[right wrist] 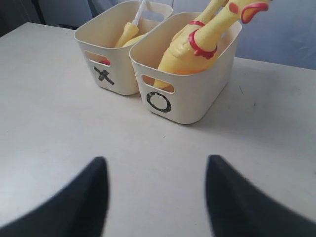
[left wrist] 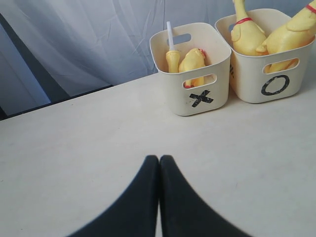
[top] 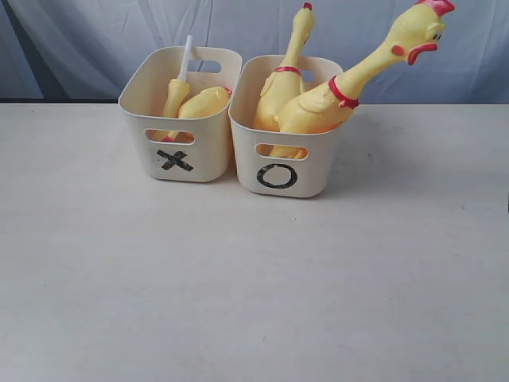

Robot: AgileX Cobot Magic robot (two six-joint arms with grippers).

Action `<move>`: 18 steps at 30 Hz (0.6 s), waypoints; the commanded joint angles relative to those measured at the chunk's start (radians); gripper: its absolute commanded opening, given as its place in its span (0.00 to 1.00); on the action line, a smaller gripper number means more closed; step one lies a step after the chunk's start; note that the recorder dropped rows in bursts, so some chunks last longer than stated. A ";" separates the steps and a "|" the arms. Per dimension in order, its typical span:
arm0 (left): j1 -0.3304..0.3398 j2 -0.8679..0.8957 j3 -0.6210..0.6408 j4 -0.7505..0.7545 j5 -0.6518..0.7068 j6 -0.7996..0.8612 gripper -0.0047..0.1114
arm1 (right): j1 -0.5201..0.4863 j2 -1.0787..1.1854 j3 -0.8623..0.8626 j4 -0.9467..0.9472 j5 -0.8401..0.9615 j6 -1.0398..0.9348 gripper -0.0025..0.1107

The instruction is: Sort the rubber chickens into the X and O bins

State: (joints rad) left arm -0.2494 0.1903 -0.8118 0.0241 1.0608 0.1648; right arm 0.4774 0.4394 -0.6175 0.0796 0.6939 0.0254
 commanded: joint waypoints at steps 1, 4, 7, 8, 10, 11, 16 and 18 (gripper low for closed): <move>0.001 -0.004 0.006 0.000 -0.007 0.001 0.04 | 0.001 -0.005 0.004 0.014 -0.059 0.017 0.03; 0.001 -0.004 0.006 0.000 -0.007 0.001 0.04 | 0.001 -0.005 0.004 0.019 -0.110 0.017 0.03; 0.008 -0.004 0.006 0.000 -0.007 0.001 0.04 | 0.001 -0.005 0.004 0.020 -0.137 0.035 0.03; 0.016 -0.004 0.006 0.000 -0.007 0.001 0.04 | 0.001 -0.005 0.004 0.026 -0.146 0.050 0.03; 0.045 -0.004 0.006 0.000 -0.007 0.001 0.04 | 0.001 -0.005 0.004 0.026 -0.162 0.084 0.03; 0.064 -0.004 0.006 0.000 -0.007 0.001 0.04 | 0.001 -0.005 0.004 0.026 -0.167 0.084 0.03; 0.109 -0.024 0.006 0.000 -0.007 0.001 0.04 | 0.001 -0.005 0.004 0.026 -0.228 0.084 0.03; 0.109 -0.047 0.006 0.000 -0.007 0.001 0.04 | 0.001 -0.005 0.004 0.026 -0.245 0.084 0.03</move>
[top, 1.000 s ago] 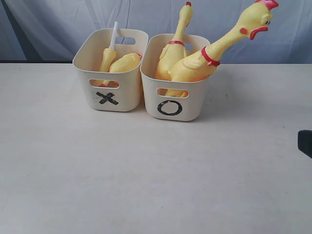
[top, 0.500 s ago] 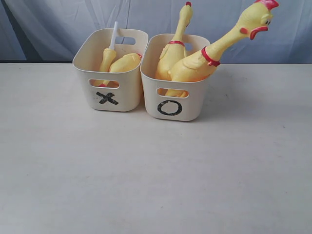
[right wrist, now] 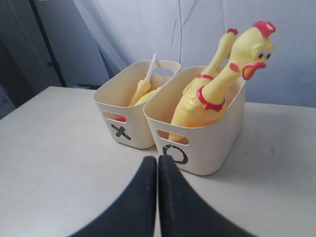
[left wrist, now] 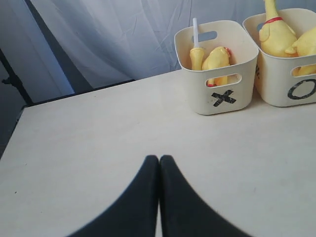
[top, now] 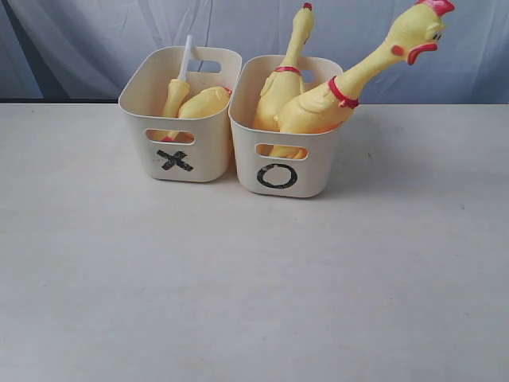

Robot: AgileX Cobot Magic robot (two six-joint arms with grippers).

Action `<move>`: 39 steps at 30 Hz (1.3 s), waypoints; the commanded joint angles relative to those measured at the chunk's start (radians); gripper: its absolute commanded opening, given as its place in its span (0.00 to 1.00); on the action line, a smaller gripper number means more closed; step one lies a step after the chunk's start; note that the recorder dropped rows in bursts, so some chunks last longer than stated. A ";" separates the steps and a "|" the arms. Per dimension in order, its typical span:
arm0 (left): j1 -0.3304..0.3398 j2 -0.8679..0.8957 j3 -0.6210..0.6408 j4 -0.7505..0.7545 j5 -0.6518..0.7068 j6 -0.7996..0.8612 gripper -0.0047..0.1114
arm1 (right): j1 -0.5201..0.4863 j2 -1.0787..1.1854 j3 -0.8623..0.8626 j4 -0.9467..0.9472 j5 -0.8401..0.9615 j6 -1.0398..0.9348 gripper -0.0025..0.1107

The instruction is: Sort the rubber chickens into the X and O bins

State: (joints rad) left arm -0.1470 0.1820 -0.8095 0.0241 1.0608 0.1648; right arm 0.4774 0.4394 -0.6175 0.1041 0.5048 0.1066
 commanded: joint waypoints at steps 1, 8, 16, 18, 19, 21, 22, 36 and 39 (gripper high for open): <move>0.007 -0.053 0.004 0.000 -0.007 0.001 0.04 | 0.001 -0.005 0.004 0.002 -0.060 0.003 0.03; 0.018 -0.124 0.004 0.000 -0.007 0.001 0.04 | 0.001 -0.005 0.004 -0.029 -0.037 0.003 0.03; 0.038 -0.182 0.004 0.000 -0.008 0.001 0.04 | 0.001 -0.005 0.004 -0.027 0.017 0.003 0.03; 0.038 -0.182 0.004 0.002 -0.006 0.001 0.04 | 0.001 -0.005 0.004 -0.016 0.045 0.003 0.03; 0.038 -0.182 0.004 0.004 -0.008 0.001 0.04 | 0.001 -0.005 0.004 -0.008 0.068 0.003 0.03; 0.038 -0.182 0.004 0.002 -0.008 0.001 0.04 | 0.001 -0.005 0.004 -0.004 0.098 0.003 0.03; 0.038 -0.182 0.004 0.004 -0.008 0.001 0.04 | 0.001 -0.005 0.004 -0.004 0.100 0.003 0.03; 0.038 -0.182 0.004 0.004 -0.008 0.001 0.04 | 0.001 -0.005 0.004 -0.002 0.098 0.001 0.03; 0.038 -0.182 0.004 0.004 -0.008 0.001 0.04 | 0.001 -0.005 0.004 -0.002 0.098 0.001 0.03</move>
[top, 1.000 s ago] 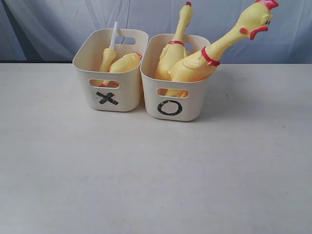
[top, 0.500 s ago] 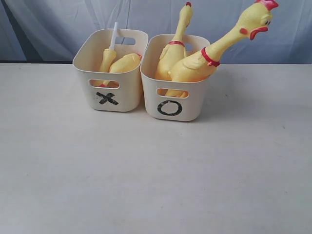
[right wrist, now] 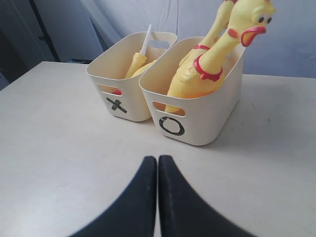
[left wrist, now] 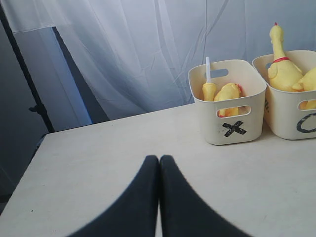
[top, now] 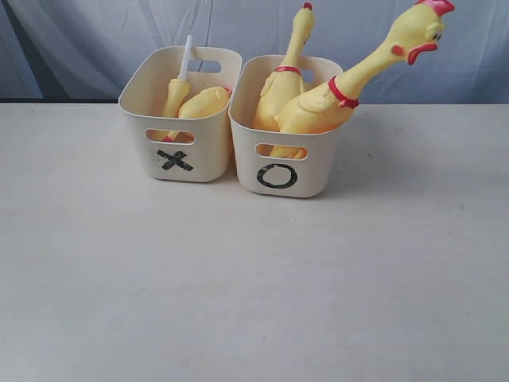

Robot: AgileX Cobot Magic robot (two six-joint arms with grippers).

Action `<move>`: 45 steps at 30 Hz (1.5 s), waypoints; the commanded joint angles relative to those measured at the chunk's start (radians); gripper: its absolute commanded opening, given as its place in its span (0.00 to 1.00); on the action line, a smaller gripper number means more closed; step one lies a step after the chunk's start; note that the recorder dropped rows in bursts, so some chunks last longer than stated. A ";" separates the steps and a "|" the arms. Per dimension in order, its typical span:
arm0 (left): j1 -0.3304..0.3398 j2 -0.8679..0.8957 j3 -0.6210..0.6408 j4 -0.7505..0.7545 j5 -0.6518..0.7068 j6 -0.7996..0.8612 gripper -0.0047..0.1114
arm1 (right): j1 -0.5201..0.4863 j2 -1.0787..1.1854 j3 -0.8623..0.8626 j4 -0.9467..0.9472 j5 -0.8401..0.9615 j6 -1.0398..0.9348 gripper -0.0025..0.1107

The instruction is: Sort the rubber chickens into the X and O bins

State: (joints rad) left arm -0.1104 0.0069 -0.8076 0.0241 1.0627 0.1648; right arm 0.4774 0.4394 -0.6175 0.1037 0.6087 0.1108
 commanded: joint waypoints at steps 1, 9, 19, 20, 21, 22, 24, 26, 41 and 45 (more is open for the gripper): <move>0.002 -0.007 0.002 0.004 -0.010 0.001 0.04 | 0.001 -0.005 0.004 -0.002 -0.006 -0.003 0.03; 0.002 -0.007 0.002 0.004 -0.010 0.001 0.04 | 0.001 -0.016 0.004 -0.002 -0.006 -0.003 0.03; 0.002 -0.007 0.002 0.004 -0.010 0.001 0.04 | -0.159 -0.179 0.004 0.019 -0.006 -0.003 0.03; 0.002 -0.007 0.002 0.004 -0.010 0.001 0.04 | -0.184 -0.204 0.004 0.019 -0.006 -0.003 0.03; 0.002 -0.007 0.002 0.004 -0.010 0.001 0.04 | -0.204 -0.229 0.004 0.019 -0.006 -0.003 0.03; 0.002 -0.007 0.002 0.004 -0.010 0.001 0.04 | -0.228 -0.255 0.004 0.019 -0.006 -0.003 0.03; 0.002 -0.007 0.002 0.004 -0.010 0.001 0.04 | -0.272 -0.300 0.004 0.019 -0.006 -0.003 0.03; 0.002 -0.007 0.002 0.004 -0.010 0.001 0.04 | -0.306 -0.347 0.004 0.019 -0.006 -0.003 0.03; 0.002 -0.007 0.002 0.004 -0.010 0.001 0.04 | -0.326 -0.439 0.004 0.037 -0.014 -0.003 0.03; 0.024 -0.007 0.002 0.011 -0.010 0.001 0.04 | -0.350 -0.439 0.004 0.037 -0.014 -0.003 0.03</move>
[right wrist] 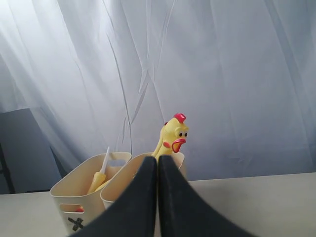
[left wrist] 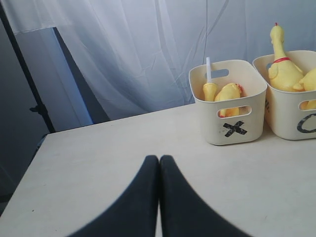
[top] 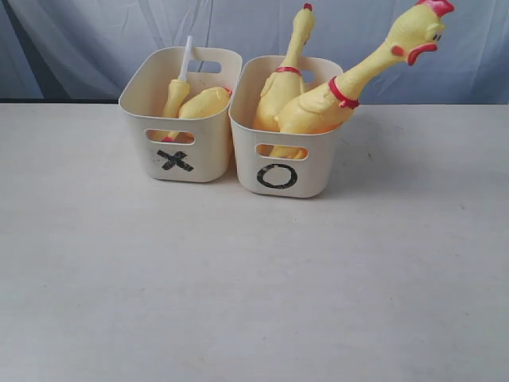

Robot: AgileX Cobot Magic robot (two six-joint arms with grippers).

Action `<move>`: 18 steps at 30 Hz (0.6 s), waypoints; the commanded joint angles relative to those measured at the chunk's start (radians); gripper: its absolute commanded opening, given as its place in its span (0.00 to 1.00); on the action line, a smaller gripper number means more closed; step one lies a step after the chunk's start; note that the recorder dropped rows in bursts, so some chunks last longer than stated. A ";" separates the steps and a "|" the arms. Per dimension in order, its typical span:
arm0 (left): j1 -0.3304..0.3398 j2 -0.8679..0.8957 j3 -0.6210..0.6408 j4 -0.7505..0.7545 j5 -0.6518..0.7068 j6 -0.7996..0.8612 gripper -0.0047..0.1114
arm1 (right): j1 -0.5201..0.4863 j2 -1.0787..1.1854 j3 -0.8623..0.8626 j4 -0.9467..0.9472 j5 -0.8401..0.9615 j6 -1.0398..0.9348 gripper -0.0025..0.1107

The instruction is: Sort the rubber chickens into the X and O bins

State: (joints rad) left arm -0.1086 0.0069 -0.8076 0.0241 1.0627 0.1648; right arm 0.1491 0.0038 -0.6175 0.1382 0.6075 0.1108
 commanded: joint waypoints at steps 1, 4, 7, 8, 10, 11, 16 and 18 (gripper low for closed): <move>0.028 -0.007 0.002 0.011 -0.010 0.001 0.04 | -0.024 -0.004 0.004 0.003 -0.013 -0.003 0.03; 0.032 -0.007 0.002 0.014 -0.010 0.001 0.04 | -0.027 -0.004 0.004 0.008 -0.013 -0.003 0.03; 0.032 -0.007 0.002 0.014 -0.010 0.001 0.04 | -0.027 -0.004 0.004 0.008 -0.013 -0.003 0.03; 0.032 -0.007 0.002 0.014 -0.010 0.001 0.04 | -0.027 -0.004 0.004 0.008 -0.013 -0.003 0.03; 0.032 -0.007 0.002 0.014 -0.010 0.001 0.04 | -0.027 -0.004 0.004 0.008 -0.013 -0.003 0.03; 0.032 -0.007 0.002 0.014 -0.010 0.001 0.04 | -0.027 -0.004 0.004 0.008 -0.013 -0.003 0.03; 0.032 -0.007 0.002 0.014 -0.010 0.001 0.04 | -0.027 -0.004 0.004 0.023 -0.013 -0.003 0.03; 0.032 -0.007 0.002 0.014 -0.010 0.001 0.04 | -0.027 -0.004 0.004 0.031 -0.013 -0.003 0.03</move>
State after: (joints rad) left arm -0.0796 0.0069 -0.8076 0.0314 1.0627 0.1648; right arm 0.1271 0.0038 -0.6175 0.1582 0.6075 0.1108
